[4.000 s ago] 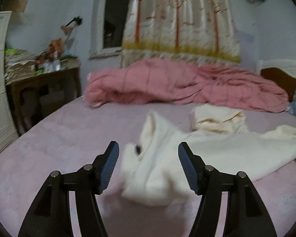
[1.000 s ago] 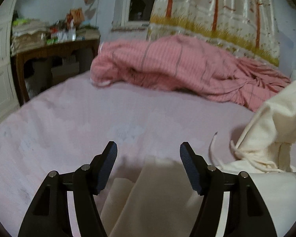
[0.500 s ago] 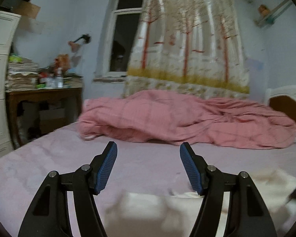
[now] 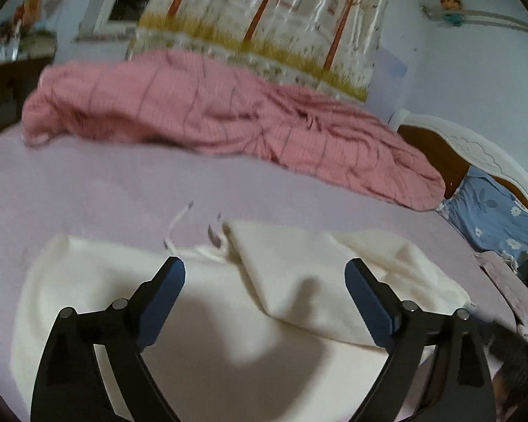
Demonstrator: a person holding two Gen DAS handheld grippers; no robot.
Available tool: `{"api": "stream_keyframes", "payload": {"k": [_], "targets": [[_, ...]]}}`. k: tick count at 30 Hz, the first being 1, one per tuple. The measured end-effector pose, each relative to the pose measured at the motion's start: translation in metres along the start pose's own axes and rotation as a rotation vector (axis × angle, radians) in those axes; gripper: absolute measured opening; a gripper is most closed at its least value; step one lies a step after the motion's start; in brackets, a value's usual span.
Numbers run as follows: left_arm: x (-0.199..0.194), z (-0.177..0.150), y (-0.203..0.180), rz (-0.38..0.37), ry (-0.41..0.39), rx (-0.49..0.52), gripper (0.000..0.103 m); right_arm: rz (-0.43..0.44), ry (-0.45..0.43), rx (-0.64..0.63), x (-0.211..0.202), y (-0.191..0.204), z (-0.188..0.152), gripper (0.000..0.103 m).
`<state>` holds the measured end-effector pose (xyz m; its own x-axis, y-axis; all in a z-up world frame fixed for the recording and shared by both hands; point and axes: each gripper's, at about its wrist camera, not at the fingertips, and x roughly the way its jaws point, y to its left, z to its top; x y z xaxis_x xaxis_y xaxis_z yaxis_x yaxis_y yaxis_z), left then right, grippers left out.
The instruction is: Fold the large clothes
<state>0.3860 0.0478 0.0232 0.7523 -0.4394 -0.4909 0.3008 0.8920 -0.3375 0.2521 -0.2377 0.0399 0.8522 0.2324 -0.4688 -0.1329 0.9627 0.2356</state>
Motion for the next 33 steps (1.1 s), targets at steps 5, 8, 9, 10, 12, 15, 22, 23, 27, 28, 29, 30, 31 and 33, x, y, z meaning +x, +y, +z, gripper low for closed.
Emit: {"api": "stream_keyframes", "payload": {"k": [5,8,9,10,12,15,22,23,27,28,29,30,31,33], "targets": [[0.034,-0.003,0.028,-0.08,0.135,-0.183,0.092,0.021,0.005,0.19,0.036,-0.062,0.055,0.061],[0.068,0.004,0.049,-0.106,0.27,-0.356,0.089,0.072,0.091,0.339,0.075,-0.095,0.069,0.061],[0.071,0.008,0.052,-0.099,0.257,-0.391,0.079,0.063,0.128,0.379,0.09,-0.105,0.068,0.061],[0.073,0.01,0.056,-0.114,0.245,-0.424,0.071,0.059,0.163,0.412,0.104,-0.113,0.063,0.061],[0.077,0.012,0.054,-0.196,0.249,-0.444,0.044,0.117,0.189,0.413,0.122,-0.12,0.056,0.05],[0.076,0.008,0.044,-0.241,0.27,-0.393,0.003,0.141,0.163,0.269,0.121,-0.106,0.057,0.009],[0.002,0.002,0.023,-0.165,0.102,-0.22,0.003,0.067,-0.058,0.143,0.063,-0.095,0.057,0.009],[-0.001,-0.002,0.019,-0.152,0.114,-0.197,0.003,0.047,-0.021,0.14,0.063,-0.097,0.051,0.009],[0.009,-0.028,0.007,-0.036,0.151,-0.11,0.005,0.007,0.116,0.148,0.077,-0.105,0.026,0.01],[0.012,-0.033,0.003,-0.006,0.147,-0.079,0.01,-0.002,0.113,0.142,0.076,-0.105,0.023,0.01],[0.013,-0.037,-0.001,0.023,0.137,-0.045,0.011,-0.008,0.103,0.134,0.072,-0.104,0.022,0.012],[0.011,-0.038,-0.008,0.05,0.114,0.0,0.013,-0.015,0.085,0.124,0.066,-0.102,0.021,0.014],[0.008,-0.04,-0.014,0.072,0.093,0.041,0.022,-0.032,0.055,0.113,0.06,-0.1,0.022,0.016],[-0.001,-0.043,-0.023,0.093,0.028,0.104,0.048,-0.071,-0.016,0.088,0.046,-0.095,0.025,0.018]]}}
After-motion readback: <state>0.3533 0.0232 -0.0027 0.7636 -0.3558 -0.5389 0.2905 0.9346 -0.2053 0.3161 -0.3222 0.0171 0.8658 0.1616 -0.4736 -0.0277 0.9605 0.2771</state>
